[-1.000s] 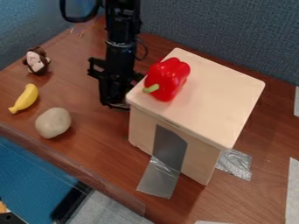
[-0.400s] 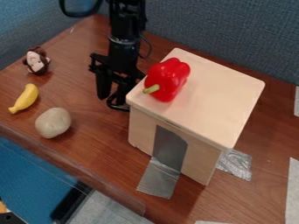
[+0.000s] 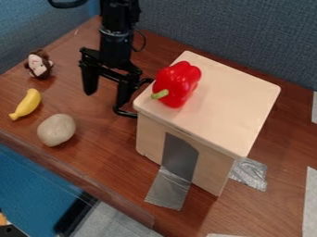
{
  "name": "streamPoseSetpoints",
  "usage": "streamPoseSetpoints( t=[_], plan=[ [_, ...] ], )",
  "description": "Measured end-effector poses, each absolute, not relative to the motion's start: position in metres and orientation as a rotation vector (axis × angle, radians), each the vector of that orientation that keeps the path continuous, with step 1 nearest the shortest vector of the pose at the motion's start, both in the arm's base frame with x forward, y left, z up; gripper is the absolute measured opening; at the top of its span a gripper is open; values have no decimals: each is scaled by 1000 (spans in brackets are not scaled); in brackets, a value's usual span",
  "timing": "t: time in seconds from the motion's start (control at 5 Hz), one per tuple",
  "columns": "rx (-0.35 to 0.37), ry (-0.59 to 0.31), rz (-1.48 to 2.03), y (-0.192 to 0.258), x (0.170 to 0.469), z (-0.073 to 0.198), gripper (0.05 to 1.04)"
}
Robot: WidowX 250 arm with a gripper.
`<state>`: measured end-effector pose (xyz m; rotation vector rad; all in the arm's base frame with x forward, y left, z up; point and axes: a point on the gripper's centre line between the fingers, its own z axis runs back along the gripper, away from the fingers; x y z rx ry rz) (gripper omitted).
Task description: Close the drawer
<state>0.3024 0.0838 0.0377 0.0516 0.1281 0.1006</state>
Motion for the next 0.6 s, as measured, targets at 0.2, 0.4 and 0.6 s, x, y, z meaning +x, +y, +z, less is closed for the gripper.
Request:
streamPoseSetpoints(
  t=[0.2,0.4,0.6],
  plan=[
    [73,60,93,90,305,58,1001],
    [112,-27,75,87,303,88,1001],
    [125,-84,61,85,304,108,1001]
  ],
)
